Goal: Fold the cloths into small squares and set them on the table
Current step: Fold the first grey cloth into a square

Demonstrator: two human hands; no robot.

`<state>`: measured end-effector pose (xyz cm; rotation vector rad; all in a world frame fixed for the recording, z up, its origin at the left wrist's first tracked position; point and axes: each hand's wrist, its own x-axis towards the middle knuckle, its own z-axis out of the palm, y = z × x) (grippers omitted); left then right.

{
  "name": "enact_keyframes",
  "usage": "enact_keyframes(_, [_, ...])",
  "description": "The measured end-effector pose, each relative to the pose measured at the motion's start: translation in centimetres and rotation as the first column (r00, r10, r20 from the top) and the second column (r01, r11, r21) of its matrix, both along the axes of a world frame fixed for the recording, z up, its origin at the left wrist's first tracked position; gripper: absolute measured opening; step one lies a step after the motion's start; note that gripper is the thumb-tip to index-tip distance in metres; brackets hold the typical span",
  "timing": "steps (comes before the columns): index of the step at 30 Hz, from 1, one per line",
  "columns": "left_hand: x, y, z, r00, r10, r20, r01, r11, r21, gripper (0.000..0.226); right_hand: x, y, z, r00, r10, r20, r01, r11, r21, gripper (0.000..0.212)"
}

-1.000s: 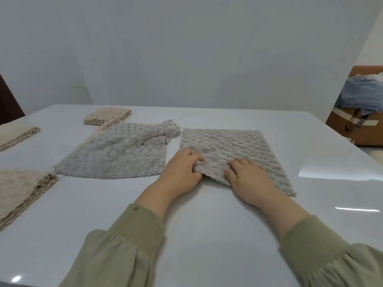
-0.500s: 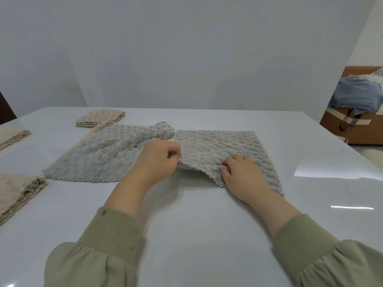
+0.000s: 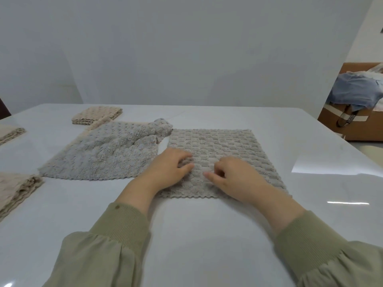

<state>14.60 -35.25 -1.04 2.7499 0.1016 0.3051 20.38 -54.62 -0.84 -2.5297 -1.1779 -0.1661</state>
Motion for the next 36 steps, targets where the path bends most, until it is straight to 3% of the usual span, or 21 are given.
enact_keyframes(2, [0.0, -0.4, 0.1, 0.999, 0.035, 0.016, -0.034, 0.999, -0.025, 0.019, 0.2, -0.3, 0.2, 0.997, -0.004, -0.073, 0.006, 0.999, 0.033, 0.053])
enact_keyframes(5, [0.0, -0.7, 0.4, 0.994, 0.078, 0.070, -0.067, 0.986, -0.151, 0.030, -0.3, -0.5, 0.6, 0.981, 0.060, -0.185, -0.041, 0.994, 0.105, 0.054])
enact_keyframes(7, [0.1, -0.8, 0.4, 0.989, 0.107, 0.106, -0.081, 0.971, -0.225, 0.031, 0.0, -0.4, 0.4, 0.986, 0.036, -0.165, 0.004, 0.972, 0.237, 0.048])
enact_keyframes(9, [0.3, -0.8, 0.0, 0.968, 0.174, 0.178, -0.138, 0.970, -0.200, 0.024, 1.2, -0.4, 0.0, 0.995, -0.087, -0.054, 0.099, 0.946, 0.308, 0.038])
enact_keyframes(11, [0.8, -0.6, -0.4, 0.951, 0.203, 0.233, -0.165, 0.971, -0.174, 0.021, 2.7, -0.7, -0.4, 0.977, -0.210, 0.019, 0.200, 0.950, 0.239, 0.026])
enact_keyframes(15, [2.0, 0.3, -0.9, 0.944, 0.241, 0.224, -0.211, 0.966, -0.151, 0.024, 4.2, -0.7, 0.2, 0.947, -0.319, -0.034, 0.315, 0.945, -0.087, 0.022])
enact_keyframes(19, [3.4, 0.9, -0.8, 0.920, 0.313, 0.235, -0.279, 0.946, -0.166, 0.024, 5.7, 1.5, 2.9, 0.946, -0.324, -0.004, 0.311, 0.910, -0.275, 0.039])
enact_keyframes(23, [4.4, 1.3, -1.0, 0.911, 0.336, 0.240, -0.304, 0.939, -0.161, 0.023, 9.6, 2.1, 4.4, 0.885, -0.351, -0.305, 0.264, 0.919, -0.293, 0.033])
enact_keyframes(25, [4.8, 1.5, -1.1, 0.905, 0.344, 0.249, -0.301, 0.933, -0.196, 0.024, 11.2, 2.0, 3.4, 0.853, -0.381, -0.357, 0.308, 0.919, -0.244, 0.031])
enact_keyframes(28, [5.1, 1.7, -1.3, 0.894, 0.366, 0.258, -0.302, 0.919, -0.255, 0.025, 12.0, 2.3, 0.2, 0.863, -0.485, -0.139, 0.489, 0.872, -0.011, 0.024])
enact_keyframes(30, [5.1, 1.6, -1.3, 0.882, 0.385, 0.273, -0.320, 0.912, -0.255, 0.025, 12.2, 2.5, -1.5, 0.862, -0.506, -0.028, 0.506, 0.853, 0.128, 0.020])
enact_keyframes(34, [5.4, 1.8, -1.4, 0.856, 0.442, 0.269, -0.400, 0.895, -0.200, 0.028, 13.0, 2.4, -1.6, 0.896, -0.439, 0.064, 0.426, 0.893, 0.146, 0.023])
enact_keyframes(36, [6.1, 2.4, -2.0, 0.897, 0.384, 0.219, -0.373, 0.923, -0.092, 0.033, 13.5, 2.4, -2.1, 0.913, -0.401, 0.081, 0.399, 0.916, 0.033, 0.037])
